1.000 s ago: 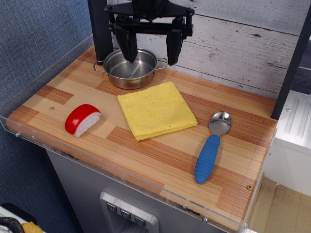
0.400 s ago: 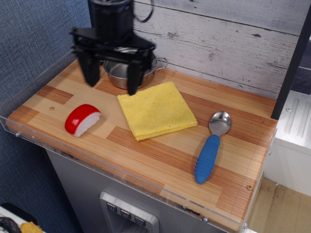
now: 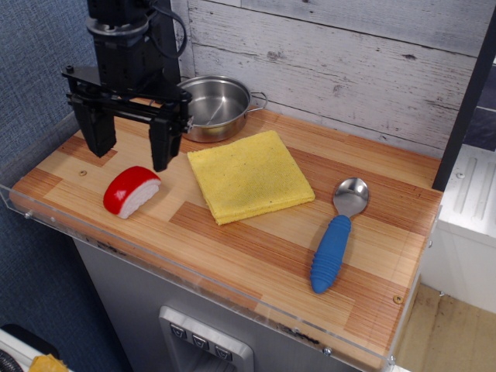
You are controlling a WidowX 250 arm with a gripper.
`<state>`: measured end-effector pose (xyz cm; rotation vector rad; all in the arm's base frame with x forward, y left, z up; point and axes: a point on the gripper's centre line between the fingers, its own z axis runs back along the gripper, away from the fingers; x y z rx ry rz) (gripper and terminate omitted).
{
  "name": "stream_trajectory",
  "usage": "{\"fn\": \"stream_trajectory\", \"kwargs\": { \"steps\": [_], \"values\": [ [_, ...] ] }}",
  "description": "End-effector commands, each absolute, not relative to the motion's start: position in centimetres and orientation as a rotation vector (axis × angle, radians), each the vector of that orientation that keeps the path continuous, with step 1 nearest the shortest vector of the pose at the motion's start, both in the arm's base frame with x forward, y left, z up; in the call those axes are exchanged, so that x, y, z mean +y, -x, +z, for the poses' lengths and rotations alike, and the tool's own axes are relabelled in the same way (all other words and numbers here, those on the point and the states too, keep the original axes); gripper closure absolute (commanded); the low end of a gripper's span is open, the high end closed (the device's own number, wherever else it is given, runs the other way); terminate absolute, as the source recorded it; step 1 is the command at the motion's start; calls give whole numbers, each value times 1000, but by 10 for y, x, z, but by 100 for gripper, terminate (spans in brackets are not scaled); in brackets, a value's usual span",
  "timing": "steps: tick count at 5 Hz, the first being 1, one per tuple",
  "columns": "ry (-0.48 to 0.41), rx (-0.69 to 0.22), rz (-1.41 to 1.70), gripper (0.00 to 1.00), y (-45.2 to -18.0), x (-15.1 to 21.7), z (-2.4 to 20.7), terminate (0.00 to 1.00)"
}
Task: Move the apple and put it behind the spoon.
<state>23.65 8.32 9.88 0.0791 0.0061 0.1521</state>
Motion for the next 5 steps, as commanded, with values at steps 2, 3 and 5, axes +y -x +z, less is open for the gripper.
{"fn": "stream_trajectory", "kwargs": {
  "steps": [2,3,5],
  "values": [
    [-100,-77,-37,0,-257,123,68,0],
    [-84,-98,-78,0,-262,125,57,0],
    [-98,-84,-115,0,-266,128,38,0]
  ]
}}
